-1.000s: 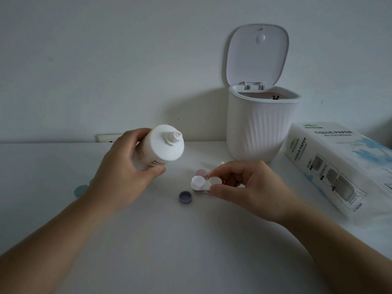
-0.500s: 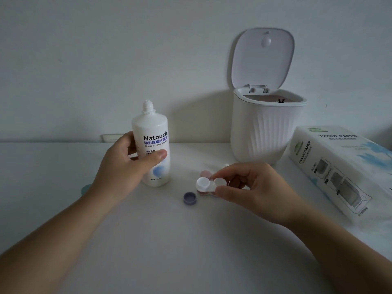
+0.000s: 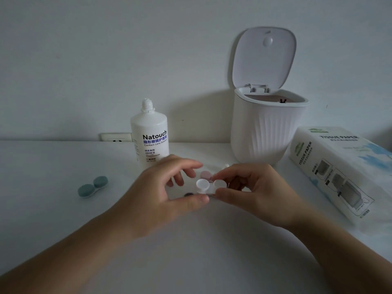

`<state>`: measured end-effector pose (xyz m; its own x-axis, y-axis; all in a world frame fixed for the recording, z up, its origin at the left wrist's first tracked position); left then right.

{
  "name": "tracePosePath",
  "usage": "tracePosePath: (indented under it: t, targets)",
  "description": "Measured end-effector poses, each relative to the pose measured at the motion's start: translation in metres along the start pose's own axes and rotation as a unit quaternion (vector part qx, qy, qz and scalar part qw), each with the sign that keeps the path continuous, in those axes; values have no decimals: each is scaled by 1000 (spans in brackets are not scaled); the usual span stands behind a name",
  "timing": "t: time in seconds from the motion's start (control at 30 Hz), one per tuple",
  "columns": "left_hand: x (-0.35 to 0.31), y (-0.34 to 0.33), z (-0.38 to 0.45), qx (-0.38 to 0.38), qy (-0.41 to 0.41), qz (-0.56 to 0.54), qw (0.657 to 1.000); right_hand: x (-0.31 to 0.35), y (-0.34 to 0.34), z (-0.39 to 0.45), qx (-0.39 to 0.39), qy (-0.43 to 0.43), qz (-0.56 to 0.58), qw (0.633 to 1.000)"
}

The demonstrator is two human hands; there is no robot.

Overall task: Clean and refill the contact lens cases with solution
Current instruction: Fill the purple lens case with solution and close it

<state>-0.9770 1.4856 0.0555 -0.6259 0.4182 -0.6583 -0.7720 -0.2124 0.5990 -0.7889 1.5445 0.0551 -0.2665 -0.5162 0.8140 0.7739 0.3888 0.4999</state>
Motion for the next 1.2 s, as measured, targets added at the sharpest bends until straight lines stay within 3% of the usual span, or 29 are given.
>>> tracePosePath:
  t: [0.37,0.47,0.57,0.67,0.77,0.97,1.1,1.2]
  targets:
    - [10,-11,1,33,68,-75,994,1,-4,0,25,-6,-24,999]
    - [14,-7,2,27,88,-86,992,-4,13,3,-43,-25,1,999]
    - [16,-6,3,42,93,-111,989,-14,39,6,-119,-41,-138,982]
    - [17,-4,3,45,93,-129,986,-27,40,6,-43,-101,-244,964]
    - [17,-4,3,51,90,-134,986,-34,33,5,20,-129,-276,952]
    - [18,-6,3,53,88,-121,987,-34,16,8,23,-101,-327,939]
    - [19,-6,3,56,96,-113,987,-30,22,8,-17,-84,-271,959]
    - [18,-6,3,58,97,-107,988,-22,25,6,-79,-65,-148,984]
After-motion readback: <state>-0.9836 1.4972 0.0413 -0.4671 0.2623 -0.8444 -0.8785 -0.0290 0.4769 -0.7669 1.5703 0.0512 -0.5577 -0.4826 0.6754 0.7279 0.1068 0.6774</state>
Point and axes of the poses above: each hand's wrist, its own z-axis towards the middle knuckle, its own y-axis out of the back of the hand, x = y × z, the point moved 6 cm from there along z, towards the middle knuckle
